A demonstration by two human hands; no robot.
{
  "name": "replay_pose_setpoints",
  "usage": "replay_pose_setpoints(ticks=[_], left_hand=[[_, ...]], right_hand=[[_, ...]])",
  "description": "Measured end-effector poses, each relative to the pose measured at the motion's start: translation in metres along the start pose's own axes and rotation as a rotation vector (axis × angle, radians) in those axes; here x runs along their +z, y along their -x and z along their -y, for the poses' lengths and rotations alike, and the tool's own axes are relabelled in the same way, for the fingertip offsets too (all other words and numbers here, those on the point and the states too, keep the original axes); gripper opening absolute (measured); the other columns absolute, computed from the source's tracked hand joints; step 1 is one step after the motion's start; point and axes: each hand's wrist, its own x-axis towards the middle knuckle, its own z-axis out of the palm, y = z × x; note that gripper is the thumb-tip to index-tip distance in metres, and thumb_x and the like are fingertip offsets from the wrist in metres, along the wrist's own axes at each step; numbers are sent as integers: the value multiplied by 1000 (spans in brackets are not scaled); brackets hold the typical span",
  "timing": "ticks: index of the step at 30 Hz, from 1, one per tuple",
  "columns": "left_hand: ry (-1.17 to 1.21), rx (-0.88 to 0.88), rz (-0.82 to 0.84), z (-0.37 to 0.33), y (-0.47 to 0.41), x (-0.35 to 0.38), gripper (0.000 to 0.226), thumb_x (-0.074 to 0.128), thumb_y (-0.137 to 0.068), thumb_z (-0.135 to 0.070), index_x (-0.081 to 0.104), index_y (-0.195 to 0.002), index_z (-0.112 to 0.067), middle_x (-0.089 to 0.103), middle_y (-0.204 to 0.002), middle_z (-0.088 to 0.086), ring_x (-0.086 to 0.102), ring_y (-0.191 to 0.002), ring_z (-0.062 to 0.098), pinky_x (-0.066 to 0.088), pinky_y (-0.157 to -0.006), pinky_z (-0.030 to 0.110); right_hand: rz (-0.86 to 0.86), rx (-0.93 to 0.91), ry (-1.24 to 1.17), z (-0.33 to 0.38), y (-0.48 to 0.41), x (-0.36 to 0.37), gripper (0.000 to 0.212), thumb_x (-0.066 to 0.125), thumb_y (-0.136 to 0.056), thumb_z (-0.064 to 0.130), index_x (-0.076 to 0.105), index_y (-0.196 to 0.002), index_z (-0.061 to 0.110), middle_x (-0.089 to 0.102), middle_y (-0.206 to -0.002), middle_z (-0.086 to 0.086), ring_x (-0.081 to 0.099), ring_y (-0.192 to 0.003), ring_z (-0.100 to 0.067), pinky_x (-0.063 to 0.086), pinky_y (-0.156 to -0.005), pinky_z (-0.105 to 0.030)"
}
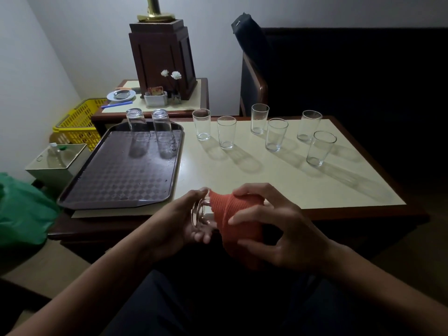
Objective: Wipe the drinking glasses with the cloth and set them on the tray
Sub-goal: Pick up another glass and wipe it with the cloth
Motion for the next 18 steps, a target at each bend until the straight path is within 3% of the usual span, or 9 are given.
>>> replay_pose_setpoints(ticks=[3,5,8,10,12,14,16,18], left_hand=[[24,-141,76,4,-1,-2,43,48,-101,-42,58,-101,-1,58,-70,24,54,-35,21,36,-28,17],[40,-163,110,4,1,3,44,48,-102,-44,59,-106,-1,60,-70,24,58,-39,23,41,-31,19],[-9,-10,62,0,1,7,37,57,-101,-39,64,-115,-7,69,-90,20,68,-70,29,60,-60,33],[-73,164,88,-3,4,3,36,63,-95,-25,60,-128,-10,71,-110,18,69,-88,33,59,-77,42],[-185,256,91,-4,8,-1,44,68,-90,-11,59,-133,-14,70,-114,20,70,-89,30,59,-80,40],[-230,269,71,-6,10,-1,41,68,-90,-16,59,-130,-11,70,-102,23,69,-75,28,58,-67,33],[-184,188,42,-8,9,2,39,65,-95,-34,61,-120,-4,66,-84,24,64,-56,26,50,-47,26],[-171,48,37,-8,8,3,58,58,-94,-53,57,-119,0,62,-77,22,59,-46,23,43,-38,22]], right_hand=[[21,-78,48,1,-1,-3,49,90,-81,16,74,-128,15,48,-150,-11,48,-143,-29,54,-106,-36],[-22,-42,-2,0,0,-4,56,93,-78,16,71,-130,18,50,-147,-9,51,-140,-28,59,-97,-32],[-104,147,-151,-1,3,3,63,96,-74,16,69,-130,28,57,-139,2,60,-130,-22,62,-89,-29],[-161,329,-382,-2,2,6,63,94,-76,12,68,-129,34,67,-125,6,69,-115,-20,63,-86,-32],[-169,384,-440,-1,-1,4,61,91,-79,10,67,-129,34,71,-117,5,73,-107,-21,65,-84,-39],[-156,226,-212,3,-2,0,62,93,-79,9,66,-131,31,65,-131,5,68,-120,-20,64,-91,-42],[-110,-108,112,2,-1,0,57,90,-83,12,64,-133,25,52,-146,-9,55,-136,-29,57,-103,-38],[-75,-303,297,-5,-1,-1,53,86,-87,10,62,-133,23,46,-148,-16,49,-139,-38,50,-111,-41]])
